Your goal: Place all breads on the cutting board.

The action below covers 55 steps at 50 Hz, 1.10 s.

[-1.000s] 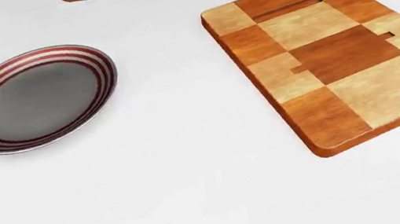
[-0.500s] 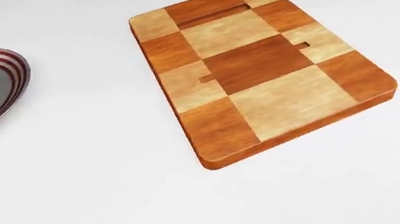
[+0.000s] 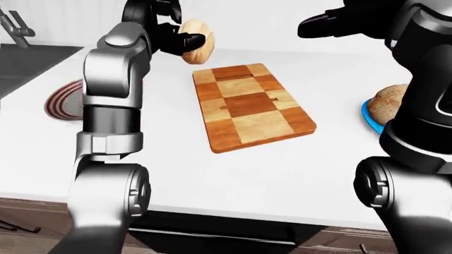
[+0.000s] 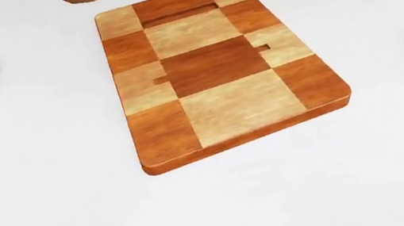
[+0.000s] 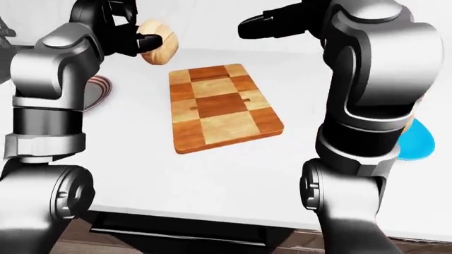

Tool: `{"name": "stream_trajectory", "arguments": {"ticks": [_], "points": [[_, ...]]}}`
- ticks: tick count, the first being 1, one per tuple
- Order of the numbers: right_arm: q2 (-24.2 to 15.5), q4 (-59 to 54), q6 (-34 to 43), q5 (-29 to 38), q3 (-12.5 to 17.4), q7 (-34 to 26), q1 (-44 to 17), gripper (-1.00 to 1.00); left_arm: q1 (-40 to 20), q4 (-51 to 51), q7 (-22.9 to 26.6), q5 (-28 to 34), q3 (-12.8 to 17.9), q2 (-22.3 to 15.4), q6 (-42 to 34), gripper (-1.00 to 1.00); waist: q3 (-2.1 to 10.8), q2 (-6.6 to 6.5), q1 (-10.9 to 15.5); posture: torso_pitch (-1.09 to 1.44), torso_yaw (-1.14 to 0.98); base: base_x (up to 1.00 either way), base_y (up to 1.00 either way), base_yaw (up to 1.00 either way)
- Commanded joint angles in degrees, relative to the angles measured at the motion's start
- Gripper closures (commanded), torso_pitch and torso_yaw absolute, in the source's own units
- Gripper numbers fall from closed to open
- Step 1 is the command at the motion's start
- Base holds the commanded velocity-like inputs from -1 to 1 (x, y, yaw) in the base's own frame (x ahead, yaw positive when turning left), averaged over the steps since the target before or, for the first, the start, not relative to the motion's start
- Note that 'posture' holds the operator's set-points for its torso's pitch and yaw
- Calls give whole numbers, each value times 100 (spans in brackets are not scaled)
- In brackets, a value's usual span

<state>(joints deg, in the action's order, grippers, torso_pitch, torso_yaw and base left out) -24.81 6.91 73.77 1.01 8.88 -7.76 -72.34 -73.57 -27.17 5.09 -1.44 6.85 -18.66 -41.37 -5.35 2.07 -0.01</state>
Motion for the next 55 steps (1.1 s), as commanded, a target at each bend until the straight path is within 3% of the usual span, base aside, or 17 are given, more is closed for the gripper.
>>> {"name": "stream_trajectory", "arguments": {"ticks": [1,2,3,4,5,6,7,9,11,12,13,17,19,31,55], "points": [[-19,48,-83,40,-2,34,-208,-100,-249,161,19,-41,46,-104,142,100,189,67,61,0,0,0,0,0],[-33,48,-75,46,-18,29,-207,-100,-245,172,17,-44,48,-105,136,100,369,42,62,0,0,0,-18,0],[-35,50,-53,45,-16,23,-223,-100,-227,169,12,-47,51,-100,153,100,355,-137,50,0,0,0,-98,0],[-36,55,-42,49,-12,26,-223,-100,-230,178,6,-52,52,-95,139,100,227,-538,-2,0,0,0,-100,0],[-40,69,-31,50,-15,20,-224,-100,-231,188,5,-54,50,-95,129,100,153,-817,52,0,0,0,-100,0],[-35,83,-27,51,-8,24,-221,-100,-222,191,5,-57,47,-90,138,100,215,-589,-10,0,0,0,-94,0],[-27,85,-46,52,6,31,-213,-100,-225,184,10,-57,41,-88,145,100,365,-609,-3,0,0,0,-20,0],[-26,78,-81,52,-7,29,-203,-100,-233,164,14,-55,35,-86,167,100,300,-262,34,0,0,0,0,0],[-10,63,-110,49,4,37,-194,-100,-216,144,21,-44,24,-79,207,100,301,188,78,0,0,0,0,0],[-13,60,-113,47,-1,34,-194,-100,-202,137,18,-36,23,-77,217,100,191,13,69,0,0,0,0,0],[-16,55,-116,46,-2,31,-198,-100,-200,140,23,-38,24,-76,214,100,182,-36,51,0,0,0,0,0],[-37,34,-100,49,-18,14,-252,-100,-202,40,6,-45,36,-46,312,100,266,-329,55,0,0,0,0,0],[-14,34,-104,56,-20,27,-245,-100,-260,-151,-3,-36,29,-34,440,100,282,-261,11,0,0,0,0,0],[9,-84,-148,94,-72,3,-349,-100,-209,-1220,-12,138,-53,39,1256,100,393,-160,53,0,0,0,0,0],[-10,-168,-173,193,-46,-65,-409,-100,342,-895,424,748,-281,414,1226,100,422,-137,51,0,0,0,0,0]]}}
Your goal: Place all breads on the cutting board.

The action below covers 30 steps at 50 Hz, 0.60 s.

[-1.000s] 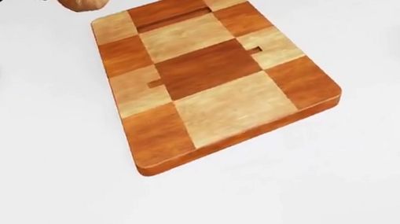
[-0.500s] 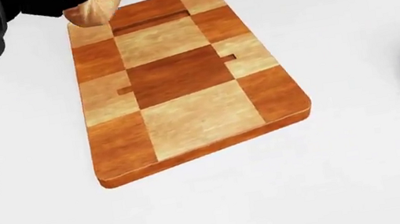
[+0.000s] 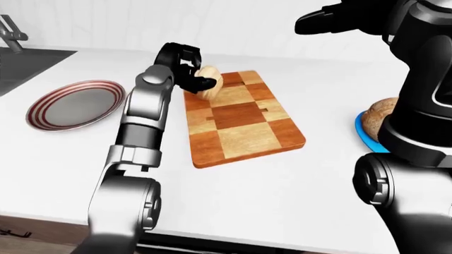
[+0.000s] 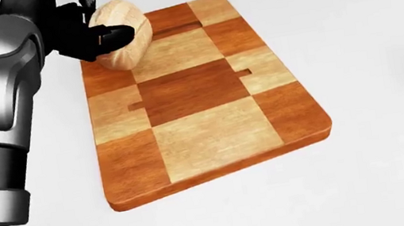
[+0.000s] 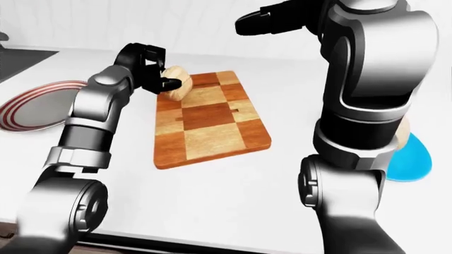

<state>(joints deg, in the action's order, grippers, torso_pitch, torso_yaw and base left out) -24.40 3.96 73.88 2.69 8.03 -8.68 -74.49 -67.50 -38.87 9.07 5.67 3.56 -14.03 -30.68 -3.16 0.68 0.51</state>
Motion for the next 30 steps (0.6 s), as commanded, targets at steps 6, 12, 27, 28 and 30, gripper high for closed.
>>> {"name": "stream_trajectory", "arguments": {"ticks": [6,12,27,28,30], "points": [[-30,114,-201,15,42,40,-199,-100,-271,304,177,141,54,-51,104,100,185,9,-4,0,0,0,0,0],[-28,204,-162,-3,52,49,-144,-100,-190,385,297,252,24,14,83,100,172,15,4,0,0,0,0,0],[0,307,-136,-71,78,120,-58,-100,-132,318,307,329,62,85,118,65,178,26,11,0,0,0,0,0],[-2,309,-140,-75,76,120,-52,-100,-130,320,308,326,63,86,116,41,178,25,11,0,0,0,0,0],[8,305,-149,-85,78,131,-47,-100,-107,340,317,324,61,89,120,-50,178,24,12,0,0,0,0,0]]}}
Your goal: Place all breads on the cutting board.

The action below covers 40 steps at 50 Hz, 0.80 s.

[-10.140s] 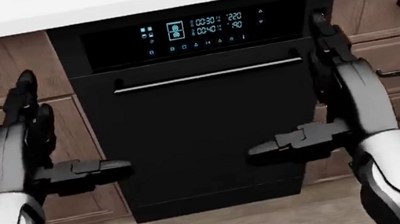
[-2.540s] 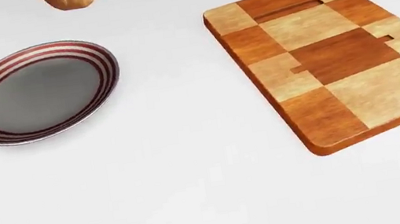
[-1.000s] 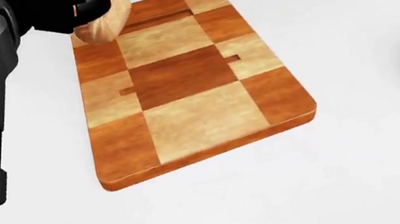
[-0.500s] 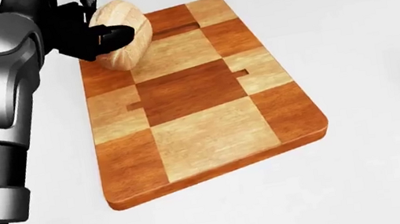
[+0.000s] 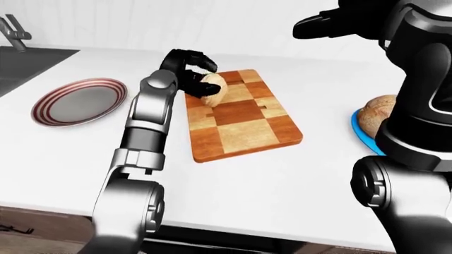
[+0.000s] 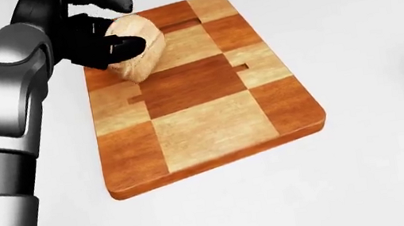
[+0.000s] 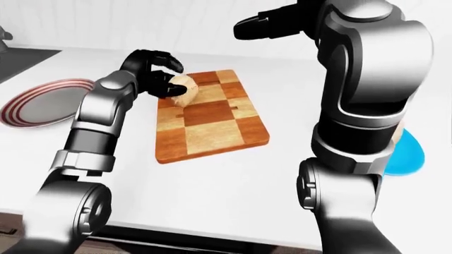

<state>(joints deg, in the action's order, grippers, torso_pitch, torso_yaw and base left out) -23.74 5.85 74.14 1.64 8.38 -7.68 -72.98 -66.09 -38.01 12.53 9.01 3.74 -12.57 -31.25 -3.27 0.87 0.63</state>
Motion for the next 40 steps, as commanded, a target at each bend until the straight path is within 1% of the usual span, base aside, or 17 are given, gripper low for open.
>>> {"name": "stream_trajectory", "arguments": {"ticks": [1,16,20,22,24,25,26,27,28,30,31,32,35,38,39,40], "points": [[-52,111,-186,14,44,36,-197,-100,-243,259,-23,-13,42,-56,181,-100,188,5,1,0,0,0,0,0],[26,-18,-291,-45,3,122,-227,-100,-301,232,-28,-11,57,-86,164,-100,212,-2,2,0,0,0,0,0],[-12,-100,-291,-35,-21,109,-312,-100,-519,329,-8,-95,118,-130,-65,-100,218,-1,-1,0,0,0,0,0],[-85,-149,-275,1,-54,73,-343,-100,-711,460,-61,-196,205,-172,-293,-100,216,1,-4,0,0,0,0,0],[-124,-111,-204,44,-62,50,-311,-100,-899,546,-262,-376,358,-194,-510,-100,207,5,-7,0,0,0,0,0],[-213,-90,-20,123,-160,22,-274,-100,-991,645,-442,-506,469,-195,-665,-100,202,8,-7,0,0,0,0,0],[-199,-20,-25,146,-133,-3,-230,-100,-1051,738,-555,-573,466,-232,-748,-100,200,15,-9,0,0,0,0,0],[-210,11,15,174,-121,-30,-226,-100,-1075,856,-529,-663,426,-264,-852,-100,193,15,-9,0,0,0,0,0],[-223,44,71,200,-124,-60,-236,-100,-1085,912,-630,-715,426,-281,-889,-100,186,14,-12,0,0,0,0,0],[-274,57,215,261,-147,-132,-264,-100,-1183,991,-834,-830,455,-324,-992,-100,179,11,-13,0,0,0,0,0],[-267,98,300,273,-125,-167,-257,-100,-1212,1058,-943,-946,522,-324,-1073,-100,177,6,-11,0,0,0,0,0],[-261,137,370,283,-115,-199,-246,-100,-1198,1098,-970,-992,472,-357,-1098,-100,177,0,-8,0,0,0,0,0],[-293,334,707,247,-23,-338,-240,-100,-1097,1519,-1164,-1192,472,-384,-1319,-100,168,-16,-10,0,0,0,0,0],[-422,461,899,276,-22,-419,-253,-100,-1025,1675,-1316,-1344,489,-436,-1367,-100,163,-23,-12,0,0,0,0,0],[-463,483,962,286,-47,-448,-267,-100,-1013,1692,-1376,-1388,503,-452,-1360,-100,264,-49,2,0,0,0,-66,0],[-467,481,978,298,-43,-458,-281,-100,-1009,1678,-1415,-1431,500,-463,-1342,-100,185,-247,2,0,0,0,-71,0]]}}
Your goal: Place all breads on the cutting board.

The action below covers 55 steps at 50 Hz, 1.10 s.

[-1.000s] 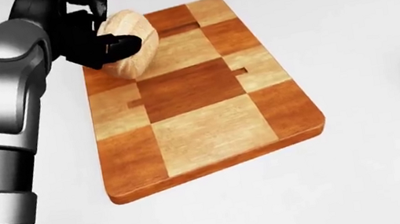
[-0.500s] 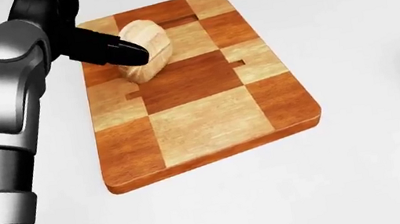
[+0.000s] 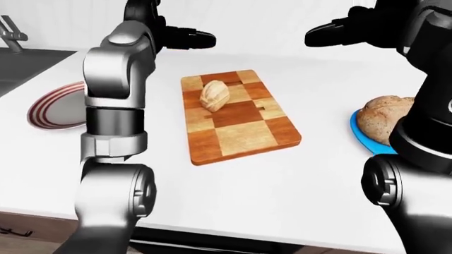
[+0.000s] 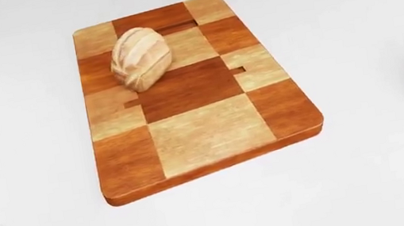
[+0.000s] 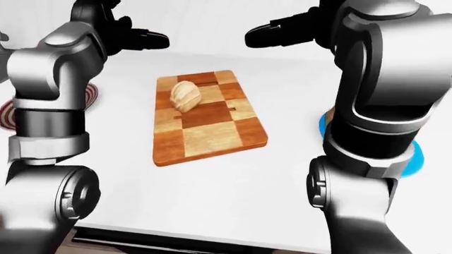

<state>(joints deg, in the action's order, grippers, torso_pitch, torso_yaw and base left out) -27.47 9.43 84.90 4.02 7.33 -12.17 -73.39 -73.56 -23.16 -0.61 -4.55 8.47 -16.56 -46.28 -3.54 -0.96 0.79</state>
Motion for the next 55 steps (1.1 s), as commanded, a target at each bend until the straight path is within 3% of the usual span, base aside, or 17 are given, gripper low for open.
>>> {"name": "stream_trajectory", "arguments": {"ticks": [1,3,4,8,10,13,18,25,32,37,40,42,46,47,51,54,55], "points": [[-122,112,-75,73,39,-30,-279,-100,-278,177,-139,-116,31,-85,170,-100,256,-212,-78,0,0,0,-78,0],[-158,94,-55,100,14,-66,-315,-100,-269,167,-178,-173,2,-108,190,-100,423,-239,-45,0,0,0,-78,0],[-199,122,-25,111,4,-104,-334,-100,-247,152,-189,-197,-13,-111,220,-100,290,-333,-99,0,0,0,0,0],[-302,183,92,168,-16,-201,-328,-100,-251,97,-215,-258,-48,-126,271,-100,189,573,-40,0,0,0,-4,0],[-333,313,200,203,-14,-257,-274,-100,-289,62,-235,-283,-62,-120,275,-100,-10,51,-73,0,0,0,-91,0],[-338,354,212,261,-4,-284,-265,-100,-274,58,-257,-307,-79,-113,297,-100,67,158,-106,0,0,0,0,0],[-329,295,170,316,23,-328,-325,-100,-305,62,-277,-325,-89,-135,269,-100,67,-51,-73,0,0,0,0,0],[-297,63,91,402,-30,-350,-499,-100,-344,-6,-315,-348,-67,-162,301,-100,447,241,-113,0,0,-25,0,-17],[-189,-171,-112,483,-30,-322,-589,-100,-363,-50,-333,-378,-62,-198,316,-100,29,-80,-126,0,0,-7,0,-6],[-222,-336,-201,539,-39,-363,-701,-100,-465,-206,-389,-382,-53,-192,399,-100,123,131,-65,0,0,0,0,0],[-213,-310,-113,578,-61,-386,-672,-100,-438,-212,-400,-402,-54,-190,428,-100,517,60,-98,0,0,-74,0,0],[-192,-251,-142,590,-30,-398,-642,-100,-419,-171,-423,-416,-33,-223,405,-100,403,-20,-23,0,0,-32,0,0],[-177,-242,-158,603,-13,-409,-649,-100,-416,-125,-446,-438,-44,-221,366,-100,29,317,40,0,0,0,0,0],[-176,-241,-158,606,-12,-411,-648,-100,-413,-115,-448,-441,-45,-221,359,-100,38,459,76,0,0,0,0,0],[-173,-140,-116,623,-10,-415,-598,-100,-406,-136,-461,-452,-55,-207,382,-100,47,264,46,0,0,0,0,0],[-120,-175,-133,621,43,-385,-660,-100,-386,-80,-465,-462,-59,-208,344,-100,502,362,31,0,0,-45,0,0],[-98,-179,-141,619,58,-368,-668,-100,-376,-75,-468,-463,-56,-211,348,-100,378,303,-8,0,0,0,0,0]]}}
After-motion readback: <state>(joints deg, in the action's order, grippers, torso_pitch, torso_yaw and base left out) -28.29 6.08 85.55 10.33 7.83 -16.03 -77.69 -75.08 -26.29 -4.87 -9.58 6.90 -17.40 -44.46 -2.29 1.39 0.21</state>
